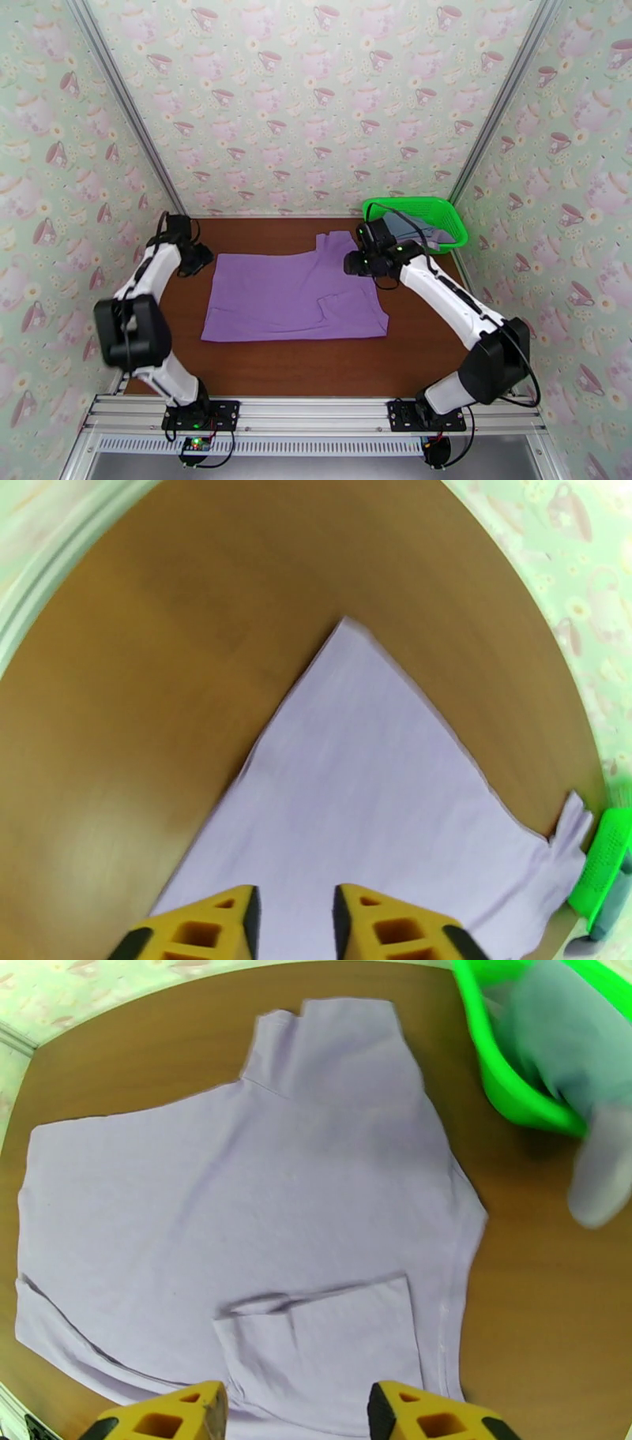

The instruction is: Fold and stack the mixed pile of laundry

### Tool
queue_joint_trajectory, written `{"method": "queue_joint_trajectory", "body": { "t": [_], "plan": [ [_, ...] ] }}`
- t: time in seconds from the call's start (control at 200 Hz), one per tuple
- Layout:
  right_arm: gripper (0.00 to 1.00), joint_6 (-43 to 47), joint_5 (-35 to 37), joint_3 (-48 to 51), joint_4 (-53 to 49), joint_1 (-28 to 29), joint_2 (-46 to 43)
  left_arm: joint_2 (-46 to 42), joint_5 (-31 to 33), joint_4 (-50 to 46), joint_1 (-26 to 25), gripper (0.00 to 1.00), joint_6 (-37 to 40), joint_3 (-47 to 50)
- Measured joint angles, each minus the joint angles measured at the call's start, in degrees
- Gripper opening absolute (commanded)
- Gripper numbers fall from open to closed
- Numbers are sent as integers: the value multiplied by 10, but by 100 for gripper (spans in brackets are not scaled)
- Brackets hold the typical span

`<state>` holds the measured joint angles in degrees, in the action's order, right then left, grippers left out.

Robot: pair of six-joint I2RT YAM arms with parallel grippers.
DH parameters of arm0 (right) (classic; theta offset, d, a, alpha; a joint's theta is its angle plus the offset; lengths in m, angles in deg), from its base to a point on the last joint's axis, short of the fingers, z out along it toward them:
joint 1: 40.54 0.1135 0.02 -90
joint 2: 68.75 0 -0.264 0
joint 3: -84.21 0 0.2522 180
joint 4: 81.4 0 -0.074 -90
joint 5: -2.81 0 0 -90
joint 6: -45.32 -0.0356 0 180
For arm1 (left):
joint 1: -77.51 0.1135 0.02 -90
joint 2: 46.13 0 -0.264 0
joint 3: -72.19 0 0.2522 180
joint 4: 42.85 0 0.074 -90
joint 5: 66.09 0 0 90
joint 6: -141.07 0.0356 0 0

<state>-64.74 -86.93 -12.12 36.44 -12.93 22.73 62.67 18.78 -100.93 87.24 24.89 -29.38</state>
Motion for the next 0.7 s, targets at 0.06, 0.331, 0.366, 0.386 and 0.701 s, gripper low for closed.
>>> {"method": "queue_joint_trajectory", "body": {
  "t": [0.06,0.331,0.366,0.386,0.701],
  "plan": [
    [49,4,-8,-3,-2,0,23,58,-6,-2,0,29,23,-38],
    [48,3,-34,3,-6,0,59,177,-7,-10,0,38,89,-119],
    [48,2,-37,9,-1,0,59,181,-7,-10,0,41,94,-126],
    [49,2,-38,13,1,0,59,183,-7,-10,0,41,96,-130],
    [47,-15,-53,70,18,0,59,231,8,-12,-6,46,122,-199]
  ]
}}
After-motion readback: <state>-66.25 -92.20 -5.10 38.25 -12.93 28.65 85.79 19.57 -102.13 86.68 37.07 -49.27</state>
